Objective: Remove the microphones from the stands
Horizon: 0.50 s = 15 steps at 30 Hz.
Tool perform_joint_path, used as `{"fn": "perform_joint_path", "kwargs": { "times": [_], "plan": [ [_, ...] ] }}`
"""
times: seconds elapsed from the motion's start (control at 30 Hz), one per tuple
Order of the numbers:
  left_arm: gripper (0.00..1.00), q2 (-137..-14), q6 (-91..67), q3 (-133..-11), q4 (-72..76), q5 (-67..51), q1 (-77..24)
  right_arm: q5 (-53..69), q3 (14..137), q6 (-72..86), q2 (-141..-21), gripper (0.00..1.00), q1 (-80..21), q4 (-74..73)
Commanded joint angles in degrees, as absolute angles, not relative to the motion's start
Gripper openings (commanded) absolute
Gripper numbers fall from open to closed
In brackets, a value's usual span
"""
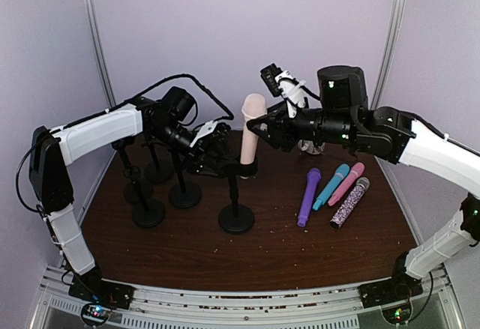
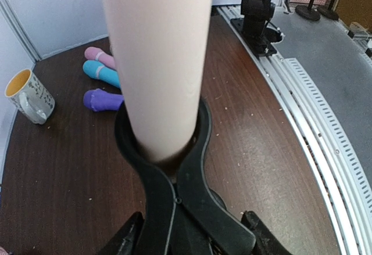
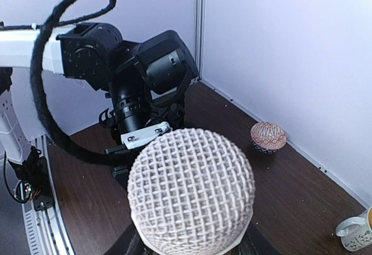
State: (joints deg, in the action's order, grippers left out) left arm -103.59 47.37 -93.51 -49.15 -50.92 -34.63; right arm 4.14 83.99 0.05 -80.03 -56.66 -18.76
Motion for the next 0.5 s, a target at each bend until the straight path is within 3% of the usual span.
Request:
{"fn": "perform_joint_path", "kwargs": {
  "times": [0.0, 0.47],
  "plan": [
    [0.0, -102.39, 46.08, -95.27, -47.91, -46.73, -34.22, -1.36, 87.93, 1.89, -72.59, 0.14, -56.62, -13.18],
    [0.01, -104.1, 44.31, -98.81, -44.56, -40.78, -34.16, -14.19, 78.3, 8.97, -61.47, 0.04, -52.97, -12.89]
  ]
}}
